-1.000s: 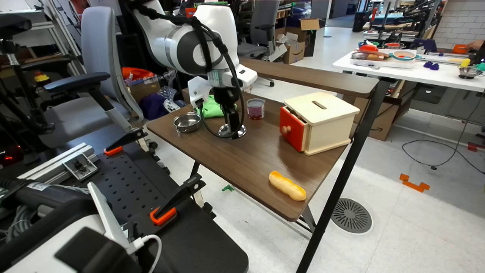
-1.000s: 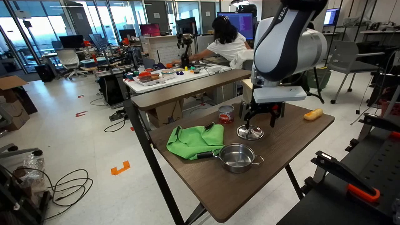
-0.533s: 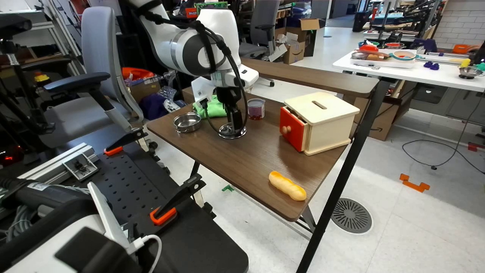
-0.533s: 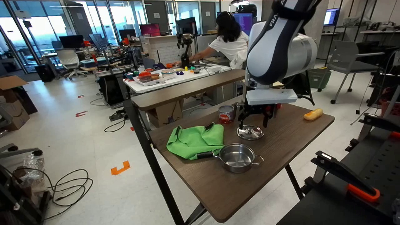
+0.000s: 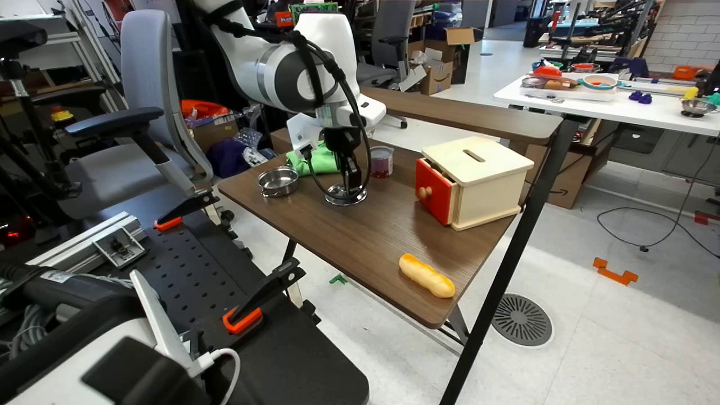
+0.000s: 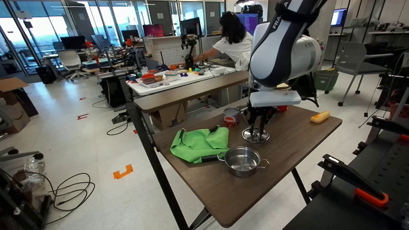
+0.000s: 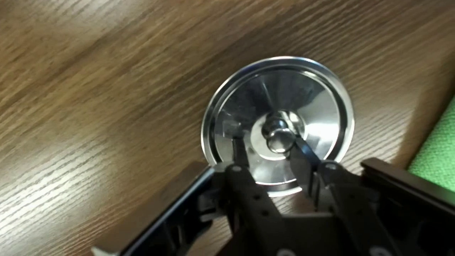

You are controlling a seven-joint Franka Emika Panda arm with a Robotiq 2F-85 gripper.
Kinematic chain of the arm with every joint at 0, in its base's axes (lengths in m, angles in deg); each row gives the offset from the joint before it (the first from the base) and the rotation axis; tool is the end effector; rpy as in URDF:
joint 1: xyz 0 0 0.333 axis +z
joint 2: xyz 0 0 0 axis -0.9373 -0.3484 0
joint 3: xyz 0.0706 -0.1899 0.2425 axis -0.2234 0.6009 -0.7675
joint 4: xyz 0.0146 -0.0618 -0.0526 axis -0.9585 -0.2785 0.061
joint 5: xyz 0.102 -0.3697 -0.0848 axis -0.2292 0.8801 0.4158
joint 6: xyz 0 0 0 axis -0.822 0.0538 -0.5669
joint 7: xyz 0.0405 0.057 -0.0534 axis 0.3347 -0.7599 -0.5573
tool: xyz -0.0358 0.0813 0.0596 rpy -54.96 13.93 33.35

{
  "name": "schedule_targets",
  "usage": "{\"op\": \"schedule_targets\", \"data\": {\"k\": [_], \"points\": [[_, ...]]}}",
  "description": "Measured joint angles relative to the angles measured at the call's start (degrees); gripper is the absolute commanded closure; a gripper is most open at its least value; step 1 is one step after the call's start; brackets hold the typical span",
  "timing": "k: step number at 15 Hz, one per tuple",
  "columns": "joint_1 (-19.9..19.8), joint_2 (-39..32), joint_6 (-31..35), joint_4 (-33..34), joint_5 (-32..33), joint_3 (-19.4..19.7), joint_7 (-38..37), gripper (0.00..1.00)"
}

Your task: Put the silver lid on the silver pot

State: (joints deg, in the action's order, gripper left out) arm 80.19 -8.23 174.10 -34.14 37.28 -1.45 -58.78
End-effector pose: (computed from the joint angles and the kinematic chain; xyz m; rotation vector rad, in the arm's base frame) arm 0.6090 0.0657 0.0628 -3.0543 0.6903 -0.1378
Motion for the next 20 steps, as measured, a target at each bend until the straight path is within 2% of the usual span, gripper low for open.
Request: {"op": "schedule_targets", "data": {"k": [2,3,14,20], "points": [[0.1,-0.01,0.0,0.43,0.0,0.0,0.0,1.0],[0.11,-0.08,-0.01,0.51,0.0,0.0,0.0,0.95],[-0.13,0.92,-0.04,0.96,-1.65,-0.88,0.11,0.95],[-0.66,6.19,-3.62,1.49,-3.7,-4.12,1.81,0.95]]}}
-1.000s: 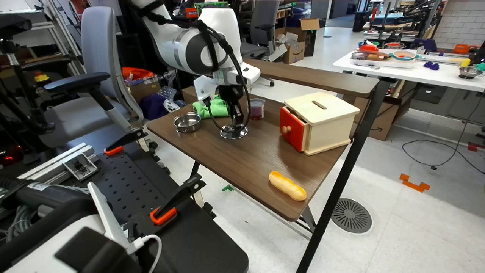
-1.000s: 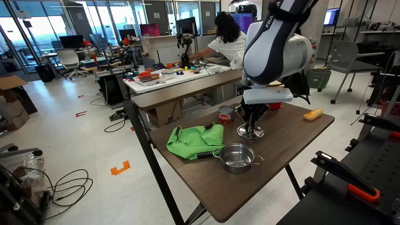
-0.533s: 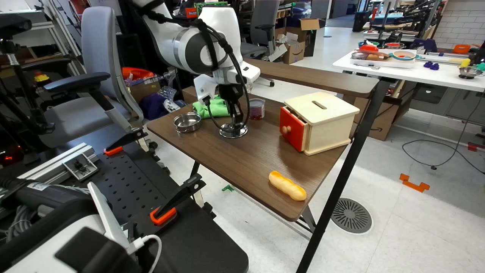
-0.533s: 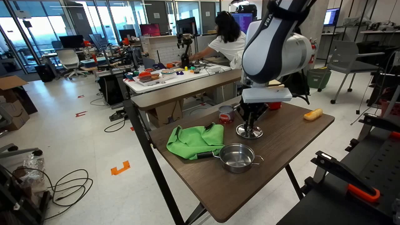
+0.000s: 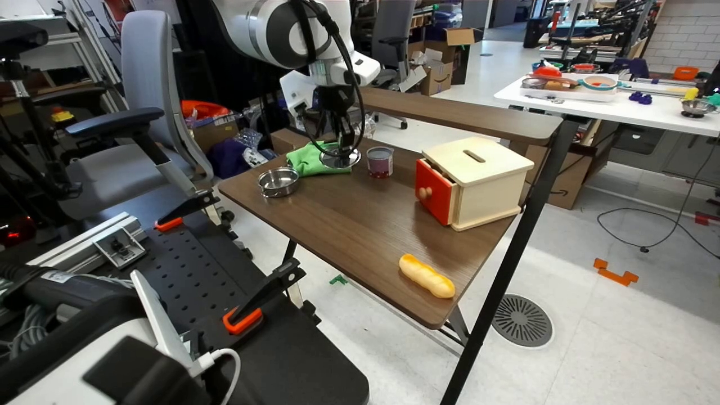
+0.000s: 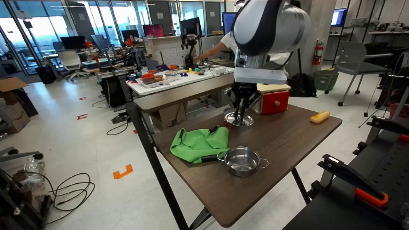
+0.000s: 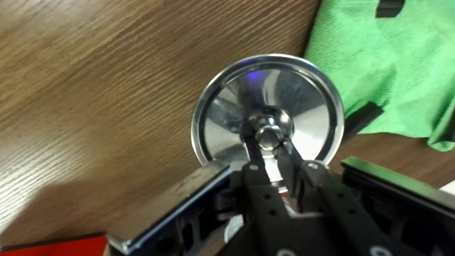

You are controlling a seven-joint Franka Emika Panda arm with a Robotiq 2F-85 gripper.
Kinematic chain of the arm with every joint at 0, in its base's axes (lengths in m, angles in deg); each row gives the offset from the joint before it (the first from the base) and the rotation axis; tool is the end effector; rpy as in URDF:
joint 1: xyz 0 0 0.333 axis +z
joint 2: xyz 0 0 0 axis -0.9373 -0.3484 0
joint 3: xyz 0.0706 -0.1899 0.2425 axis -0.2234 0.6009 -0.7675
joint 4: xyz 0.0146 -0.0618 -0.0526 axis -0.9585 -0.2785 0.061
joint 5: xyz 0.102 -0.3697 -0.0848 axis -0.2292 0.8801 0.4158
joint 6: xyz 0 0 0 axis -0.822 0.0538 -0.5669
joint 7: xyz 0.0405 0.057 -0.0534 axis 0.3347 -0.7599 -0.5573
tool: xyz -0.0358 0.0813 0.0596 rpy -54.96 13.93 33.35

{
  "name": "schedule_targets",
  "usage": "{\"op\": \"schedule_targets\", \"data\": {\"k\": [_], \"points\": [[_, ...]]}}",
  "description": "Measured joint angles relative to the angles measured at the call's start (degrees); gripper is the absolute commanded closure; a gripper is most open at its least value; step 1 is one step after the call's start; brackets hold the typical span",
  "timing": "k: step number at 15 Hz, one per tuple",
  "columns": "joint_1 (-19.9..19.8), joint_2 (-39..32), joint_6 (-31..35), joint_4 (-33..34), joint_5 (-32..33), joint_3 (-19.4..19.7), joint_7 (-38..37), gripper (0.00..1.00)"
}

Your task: Put the silver lid on the silver pot

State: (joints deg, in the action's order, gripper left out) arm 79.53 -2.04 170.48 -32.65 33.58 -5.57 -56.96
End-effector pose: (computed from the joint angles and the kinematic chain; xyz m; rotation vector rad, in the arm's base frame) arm 0.6330 0.1053 0.1318 -2.9514 0.6496 -0.1865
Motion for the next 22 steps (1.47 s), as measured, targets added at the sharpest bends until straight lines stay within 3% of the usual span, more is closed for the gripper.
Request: {"op": "schedule_targets", "data": {"k": [5,10,22], "points": [[-1.3,0.75,-3.16,0.07,-2.51,-5.97,4.95,0.95],[-1.33,0.98,-6.83,-0.16,-2.81,-9.26,8.34,0.95],[1.94,1.63,-12.21,-2.87,-1.32,-9.02,11.38,0.95]]}}
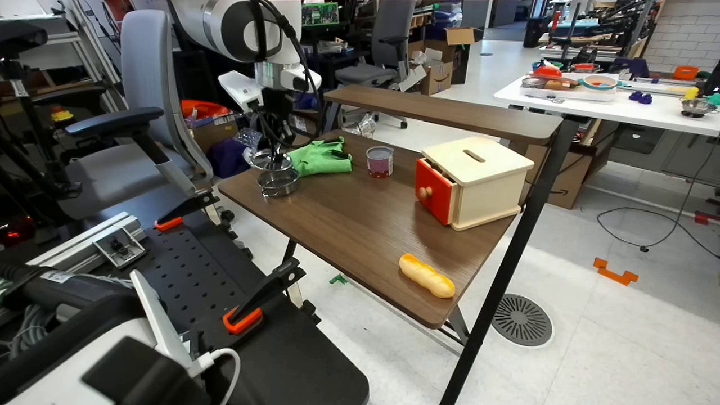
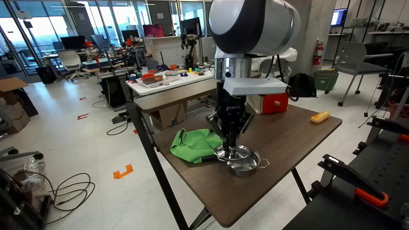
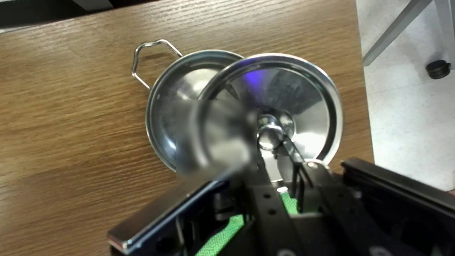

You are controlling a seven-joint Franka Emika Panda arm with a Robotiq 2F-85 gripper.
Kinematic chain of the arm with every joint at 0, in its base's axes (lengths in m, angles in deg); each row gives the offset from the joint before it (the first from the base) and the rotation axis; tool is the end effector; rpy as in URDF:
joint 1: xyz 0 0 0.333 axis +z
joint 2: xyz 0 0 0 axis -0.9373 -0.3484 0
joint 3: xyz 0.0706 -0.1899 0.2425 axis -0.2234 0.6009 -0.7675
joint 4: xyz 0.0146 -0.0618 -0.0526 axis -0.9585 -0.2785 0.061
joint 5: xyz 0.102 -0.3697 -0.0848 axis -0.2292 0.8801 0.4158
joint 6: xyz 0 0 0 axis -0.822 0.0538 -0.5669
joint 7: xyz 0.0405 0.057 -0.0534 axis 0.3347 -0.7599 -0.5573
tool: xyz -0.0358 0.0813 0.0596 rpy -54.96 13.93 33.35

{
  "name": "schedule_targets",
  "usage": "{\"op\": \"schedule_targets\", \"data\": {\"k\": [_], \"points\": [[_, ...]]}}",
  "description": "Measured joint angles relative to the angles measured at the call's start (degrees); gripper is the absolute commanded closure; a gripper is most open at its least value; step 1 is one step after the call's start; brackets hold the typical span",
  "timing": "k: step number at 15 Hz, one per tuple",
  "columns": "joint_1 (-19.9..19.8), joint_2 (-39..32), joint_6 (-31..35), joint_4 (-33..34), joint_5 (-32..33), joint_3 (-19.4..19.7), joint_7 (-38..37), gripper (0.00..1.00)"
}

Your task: Put the silver lid on the silver pot

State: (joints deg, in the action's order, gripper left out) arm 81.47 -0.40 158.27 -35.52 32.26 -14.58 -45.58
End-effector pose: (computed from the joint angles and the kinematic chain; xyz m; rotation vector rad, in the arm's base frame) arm 0.5685 0.2150 0.1173 -2.9694 0.1318 0.2035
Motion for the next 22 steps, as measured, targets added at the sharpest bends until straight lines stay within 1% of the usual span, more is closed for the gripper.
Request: {"op": "schedule_targets", "data": {"k": [4,9,15,22], "points": [[2.26,0.0,0.12,-0.54,3.06,2.24,-0.18,0.95],[4.04,0.0,0.26,-1.15,6.76,4.46,-0.61,0.95],[5.6,-0.16,1.99,-1.38,8.71,5.46,-1.0,0.95],[6.87,-0.34,2.68,-2.1,8.88,5.97,-1.03,0.95]]}}
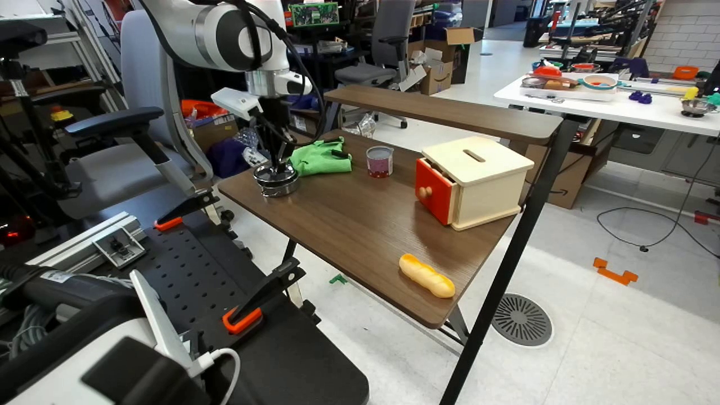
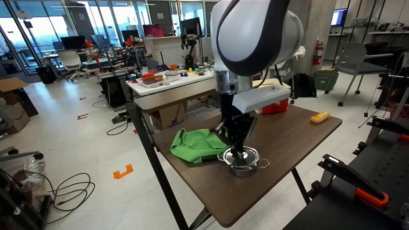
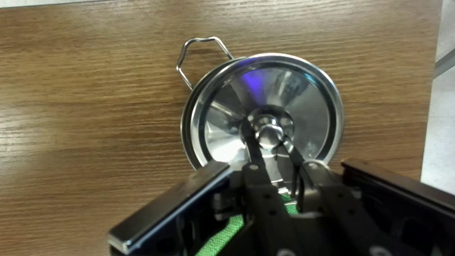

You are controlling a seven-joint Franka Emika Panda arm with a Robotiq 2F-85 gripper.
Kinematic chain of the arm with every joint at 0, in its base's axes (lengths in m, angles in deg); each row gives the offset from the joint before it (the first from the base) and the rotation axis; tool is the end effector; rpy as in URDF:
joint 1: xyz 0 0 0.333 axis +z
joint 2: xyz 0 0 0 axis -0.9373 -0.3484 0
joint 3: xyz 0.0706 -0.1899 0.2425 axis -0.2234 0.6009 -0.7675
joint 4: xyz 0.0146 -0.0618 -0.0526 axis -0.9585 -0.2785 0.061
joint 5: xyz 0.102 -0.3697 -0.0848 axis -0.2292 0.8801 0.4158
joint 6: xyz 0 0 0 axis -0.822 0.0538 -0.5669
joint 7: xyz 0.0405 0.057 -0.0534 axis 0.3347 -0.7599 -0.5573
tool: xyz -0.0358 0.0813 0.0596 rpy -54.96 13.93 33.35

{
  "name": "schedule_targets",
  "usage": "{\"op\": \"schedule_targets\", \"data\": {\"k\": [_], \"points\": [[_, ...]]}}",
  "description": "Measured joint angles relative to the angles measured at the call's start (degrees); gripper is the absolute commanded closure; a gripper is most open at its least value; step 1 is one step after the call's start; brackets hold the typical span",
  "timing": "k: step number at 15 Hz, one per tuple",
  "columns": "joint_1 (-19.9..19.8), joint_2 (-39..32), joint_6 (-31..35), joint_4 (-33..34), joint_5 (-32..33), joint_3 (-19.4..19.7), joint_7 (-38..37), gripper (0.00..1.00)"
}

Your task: Put the silver lid on the silver pot

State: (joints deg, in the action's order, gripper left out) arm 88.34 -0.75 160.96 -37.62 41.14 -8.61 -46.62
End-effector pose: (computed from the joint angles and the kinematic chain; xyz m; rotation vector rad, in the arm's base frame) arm 0.5524 0.2218 0.1011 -3.1179 -0.0969 0.1365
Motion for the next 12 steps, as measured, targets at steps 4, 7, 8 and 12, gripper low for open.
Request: {"op": "schedule_targets", "data": {"k": [4,7,8,12], "points": [[0.29,-0.39,1.54,-0.25,0.65,0.53,-0.12,0.95],[0.89,-0.74,2.58,-0.52,1.61,1.37,-0.6,0.8],[1.15,-0.85,2.99,-0.55,1.92,1.65,-0.82,0.55],[1.67,-1.05,3.74,-0.55,2.03,2.07,-1.41,0.34]]}}
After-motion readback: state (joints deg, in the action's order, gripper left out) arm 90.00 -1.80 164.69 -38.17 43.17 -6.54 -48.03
